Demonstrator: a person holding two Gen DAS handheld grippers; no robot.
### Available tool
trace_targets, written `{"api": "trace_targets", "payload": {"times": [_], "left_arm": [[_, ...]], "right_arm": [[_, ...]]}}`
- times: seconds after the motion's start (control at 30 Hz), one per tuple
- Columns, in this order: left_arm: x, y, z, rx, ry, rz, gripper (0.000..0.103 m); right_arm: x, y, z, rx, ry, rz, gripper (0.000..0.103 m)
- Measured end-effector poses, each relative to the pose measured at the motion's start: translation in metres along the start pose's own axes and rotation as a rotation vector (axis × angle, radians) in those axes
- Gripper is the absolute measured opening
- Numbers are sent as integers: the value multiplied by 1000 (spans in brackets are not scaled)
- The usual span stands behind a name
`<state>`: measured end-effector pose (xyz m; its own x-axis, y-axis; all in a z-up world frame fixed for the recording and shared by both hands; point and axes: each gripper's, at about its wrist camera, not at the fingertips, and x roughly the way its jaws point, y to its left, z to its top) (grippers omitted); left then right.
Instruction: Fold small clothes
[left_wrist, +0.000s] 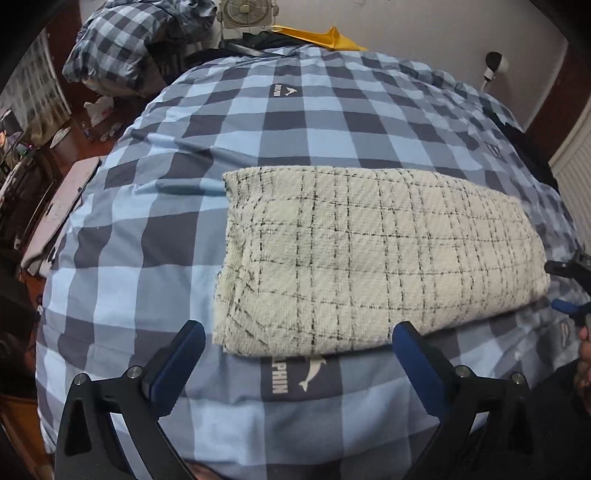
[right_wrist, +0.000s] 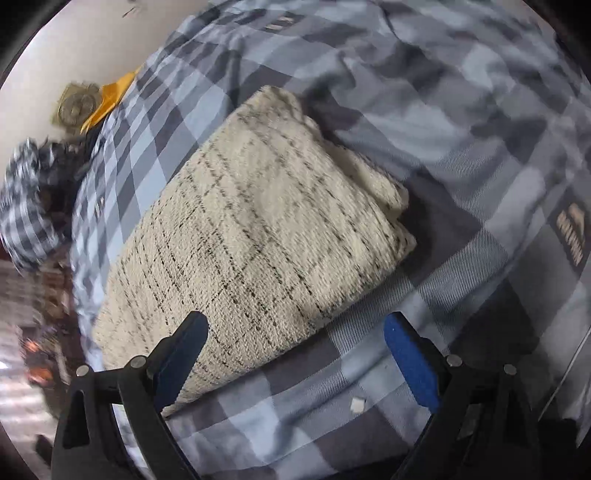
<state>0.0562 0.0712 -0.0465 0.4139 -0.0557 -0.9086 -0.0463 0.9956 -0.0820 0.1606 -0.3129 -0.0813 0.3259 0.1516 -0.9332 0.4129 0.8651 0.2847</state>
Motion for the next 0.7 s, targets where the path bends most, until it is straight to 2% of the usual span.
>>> {"api": "trace_targets", "payload": {"times": [0.07, 0.23, 0.33, 0.4, 0.57, 0.63, 0.7], "left_arm": [[-2, 0, -4, -6, 4, 0, 102], [-4, 1, -6, -4, -2, 16, 103], [-5, 4, -5, -23, -4, 6, 103], [-5, 5, -4, -33, -2, 0, 103], [-5, 4, -4, -28, -6, 6, 103], [-6, 4, -4, -26, -10, 13, 103], [-6, 6, -4, -28, -6, 25, 103]], "right_arm": [[-6, 12, 1, -78, -49, -39, 94], [-48, 35, -6, -231, -254, -129, 94], [-70, 37, -12, -269, -315, -122, 94], [-82, 36, -16, -257, -310, -86, 94], [-88, 35, -20, -189, -205, 97, 94], [-88, 40, -20, -208, -193, 114, 94], [-84, 43, -14, -236, -159, 62, 94]]}}
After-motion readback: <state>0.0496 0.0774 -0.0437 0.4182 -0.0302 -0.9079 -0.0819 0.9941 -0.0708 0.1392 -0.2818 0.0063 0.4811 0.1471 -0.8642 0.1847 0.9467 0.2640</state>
